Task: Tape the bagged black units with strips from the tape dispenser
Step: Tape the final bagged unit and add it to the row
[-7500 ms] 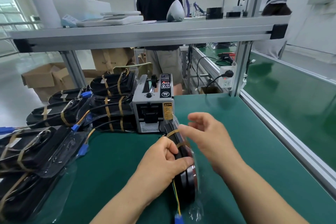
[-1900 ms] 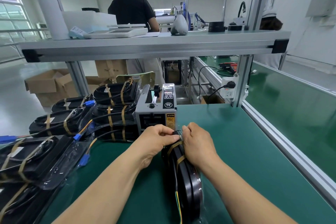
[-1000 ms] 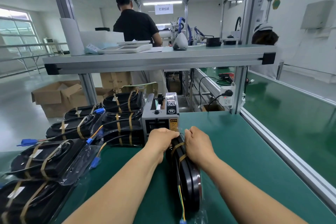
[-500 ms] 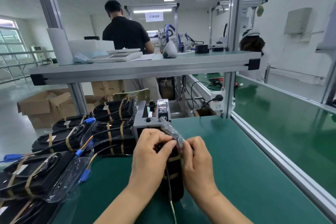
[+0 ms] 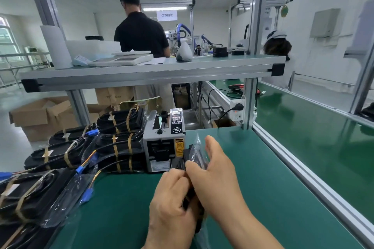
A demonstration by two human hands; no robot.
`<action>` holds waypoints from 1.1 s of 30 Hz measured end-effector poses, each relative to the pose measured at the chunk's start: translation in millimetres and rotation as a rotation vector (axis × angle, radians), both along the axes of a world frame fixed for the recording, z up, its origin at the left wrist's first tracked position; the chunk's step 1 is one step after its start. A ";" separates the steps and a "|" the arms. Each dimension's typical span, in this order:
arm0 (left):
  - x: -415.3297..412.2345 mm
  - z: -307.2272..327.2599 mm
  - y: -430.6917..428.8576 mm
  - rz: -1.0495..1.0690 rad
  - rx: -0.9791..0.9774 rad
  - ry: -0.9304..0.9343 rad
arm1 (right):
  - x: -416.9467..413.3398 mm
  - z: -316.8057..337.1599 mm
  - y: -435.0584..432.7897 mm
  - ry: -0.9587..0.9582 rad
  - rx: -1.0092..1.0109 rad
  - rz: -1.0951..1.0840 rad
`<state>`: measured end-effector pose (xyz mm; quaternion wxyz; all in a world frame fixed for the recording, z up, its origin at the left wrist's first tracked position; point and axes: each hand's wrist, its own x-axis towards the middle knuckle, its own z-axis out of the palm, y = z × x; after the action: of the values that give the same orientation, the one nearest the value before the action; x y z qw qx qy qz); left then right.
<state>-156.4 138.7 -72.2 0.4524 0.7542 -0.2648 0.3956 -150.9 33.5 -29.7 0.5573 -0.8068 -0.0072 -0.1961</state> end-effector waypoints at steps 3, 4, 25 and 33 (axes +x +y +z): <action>-5.9 0.5 -0.2 0.027 -0.004 0.002 | -4.7 3.1 3.3 0.032 0.053 0.018; -6.4 1.7 0.0 0.026 0.004 -0.016 | -5.2 5.7 2.9 0.056 0.090 0.044; -8.2 -9.2 11.1 0.050 0.082 -0.169 | 20.1 34.0 -52.9 0.336 0.006 0.288; -13.5 -8.6 8.0 0.047 0.162 -0.199 | 27.0 14.8 -47.0 0.253 -0.105 0.262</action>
<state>-169.9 146.6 -80.9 0.3521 0.7513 -0.3215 0.4563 -123.9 -13.5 -15.0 0.5317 -0.8451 -0.0522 -0.0183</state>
